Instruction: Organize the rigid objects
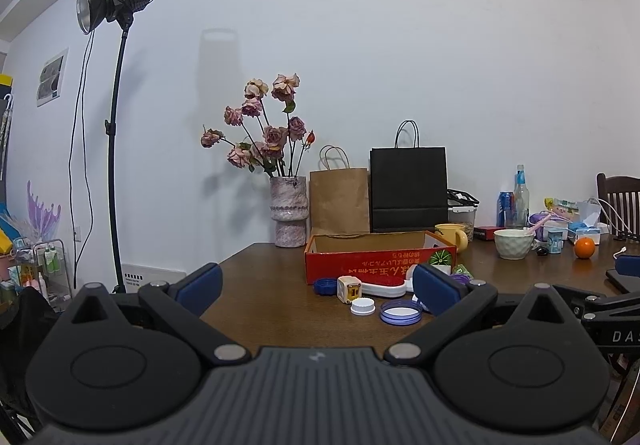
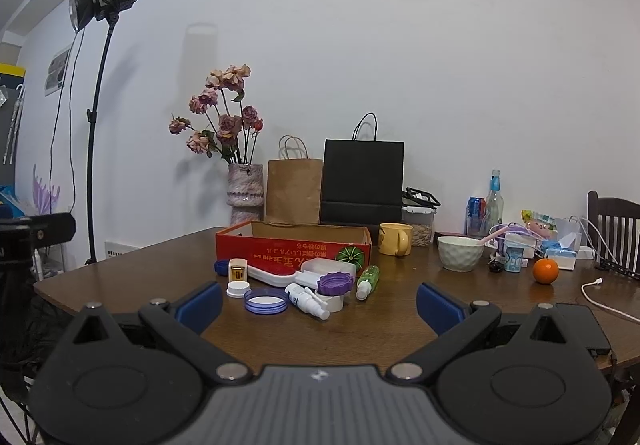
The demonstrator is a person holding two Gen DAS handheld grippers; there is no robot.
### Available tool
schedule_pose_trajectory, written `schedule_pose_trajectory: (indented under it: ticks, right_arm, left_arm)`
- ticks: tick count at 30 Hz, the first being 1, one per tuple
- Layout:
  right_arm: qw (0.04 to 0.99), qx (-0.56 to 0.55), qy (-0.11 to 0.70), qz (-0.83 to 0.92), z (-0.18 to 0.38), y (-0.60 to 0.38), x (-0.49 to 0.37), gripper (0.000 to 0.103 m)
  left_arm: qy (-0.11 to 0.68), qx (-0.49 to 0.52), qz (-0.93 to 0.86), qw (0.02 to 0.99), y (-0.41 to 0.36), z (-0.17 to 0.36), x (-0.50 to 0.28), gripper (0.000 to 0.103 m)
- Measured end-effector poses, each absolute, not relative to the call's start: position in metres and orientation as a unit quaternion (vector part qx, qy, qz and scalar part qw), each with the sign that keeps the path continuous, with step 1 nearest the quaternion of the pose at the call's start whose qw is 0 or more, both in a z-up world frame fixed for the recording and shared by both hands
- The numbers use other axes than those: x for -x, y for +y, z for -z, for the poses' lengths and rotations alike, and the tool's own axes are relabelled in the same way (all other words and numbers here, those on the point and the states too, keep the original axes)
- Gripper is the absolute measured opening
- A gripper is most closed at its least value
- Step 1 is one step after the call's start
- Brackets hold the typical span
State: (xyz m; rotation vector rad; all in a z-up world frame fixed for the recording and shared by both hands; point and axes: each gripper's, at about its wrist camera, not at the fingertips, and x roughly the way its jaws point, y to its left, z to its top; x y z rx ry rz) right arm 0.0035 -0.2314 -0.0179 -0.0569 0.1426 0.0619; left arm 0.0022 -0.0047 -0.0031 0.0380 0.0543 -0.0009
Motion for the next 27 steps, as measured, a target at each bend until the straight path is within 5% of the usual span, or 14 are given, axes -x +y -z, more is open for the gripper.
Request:
schedule_pose_trajectory:
  ticks: [27]
  right_arm:
    - [0.996,0.027,0.074,-0.035,0.0198,-0.2301,-0.0041,0.103]
  left_arm:
    - [0.029,-0.018,0.001,0.999,-0.0041,0.0042,0.0005,0.103]
